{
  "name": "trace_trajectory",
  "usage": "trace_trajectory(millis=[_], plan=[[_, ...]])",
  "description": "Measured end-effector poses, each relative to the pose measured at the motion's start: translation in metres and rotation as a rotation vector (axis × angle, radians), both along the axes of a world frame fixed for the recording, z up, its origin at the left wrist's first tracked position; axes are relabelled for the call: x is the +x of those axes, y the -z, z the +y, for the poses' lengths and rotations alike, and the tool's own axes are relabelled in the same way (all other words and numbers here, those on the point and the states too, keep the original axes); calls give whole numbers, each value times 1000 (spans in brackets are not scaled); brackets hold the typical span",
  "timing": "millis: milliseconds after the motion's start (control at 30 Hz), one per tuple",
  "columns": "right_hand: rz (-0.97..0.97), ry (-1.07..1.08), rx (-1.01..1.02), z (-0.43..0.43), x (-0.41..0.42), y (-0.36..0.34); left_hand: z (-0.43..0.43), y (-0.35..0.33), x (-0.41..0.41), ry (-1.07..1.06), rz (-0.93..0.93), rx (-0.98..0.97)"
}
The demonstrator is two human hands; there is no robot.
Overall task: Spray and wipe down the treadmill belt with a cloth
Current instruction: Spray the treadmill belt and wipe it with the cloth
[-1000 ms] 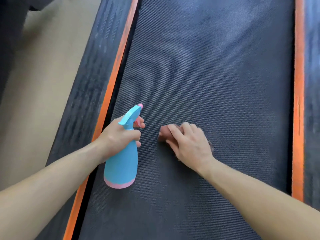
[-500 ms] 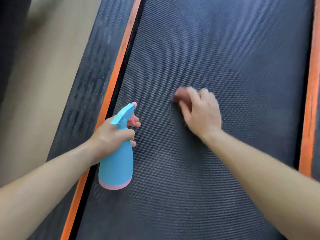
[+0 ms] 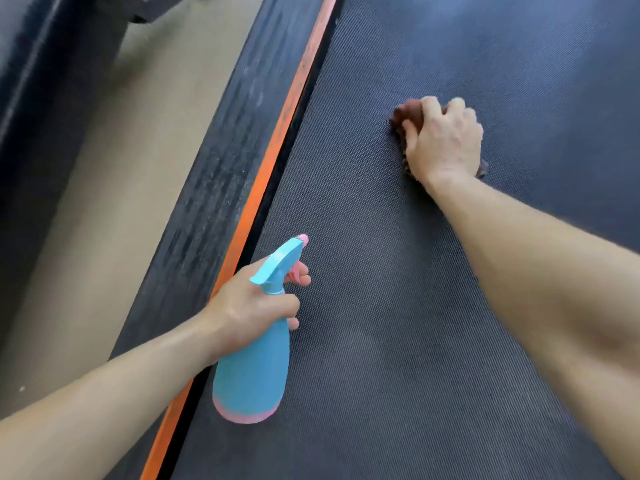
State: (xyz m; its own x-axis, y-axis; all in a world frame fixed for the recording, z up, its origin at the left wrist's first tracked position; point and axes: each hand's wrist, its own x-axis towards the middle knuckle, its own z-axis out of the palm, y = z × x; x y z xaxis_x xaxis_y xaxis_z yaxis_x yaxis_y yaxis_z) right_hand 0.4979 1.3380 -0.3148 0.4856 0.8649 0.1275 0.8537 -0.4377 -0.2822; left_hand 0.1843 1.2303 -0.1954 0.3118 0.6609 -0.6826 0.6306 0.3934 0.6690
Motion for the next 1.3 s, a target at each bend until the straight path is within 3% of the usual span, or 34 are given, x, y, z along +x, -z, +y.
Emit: trace_trajectory(millis=[100,200,300,367,433,500,600,667,767,833,1067,1133,1300], plan=[[78,-83,6,-48,-47,2,1,-2,-5,-25,27,-3],[81,-471,0,-132,-114,-3,1,-9,-11,-35,34,-13],[41,-723,-16,-137,-121,1,2,-13,-18,-28,35,-1],[-10,-636,30,-98,-114,6,4,-13,-25,-71,27,11],[-12,-417,82,-47,-108,7,1,-10,-34,-90,43,15],[23,-261,31,-5,-105,5,-3,-11,-43,-97,42,14],[69,-150,9,3,-111,4,-7,-12,-55,-113,49,1],[61,-214,39,-33,-134,3,-7,-13,-63,-139,49,3],[35,-601,42,-109,-174,2,-8,-15,-69,-153,63,6],[27,-745,8,-107,-169,2,-9,-18,-71,-138,66,10],[79,-293,-7,-3,-167,6,-5,-12,-80,-170,70,21],[70,-327,24,-28,-181,5,-7,-14,-81,-163,74,13],[77,-714,51,-150,-199,6,-8,-25,-73,-156,95,2]])
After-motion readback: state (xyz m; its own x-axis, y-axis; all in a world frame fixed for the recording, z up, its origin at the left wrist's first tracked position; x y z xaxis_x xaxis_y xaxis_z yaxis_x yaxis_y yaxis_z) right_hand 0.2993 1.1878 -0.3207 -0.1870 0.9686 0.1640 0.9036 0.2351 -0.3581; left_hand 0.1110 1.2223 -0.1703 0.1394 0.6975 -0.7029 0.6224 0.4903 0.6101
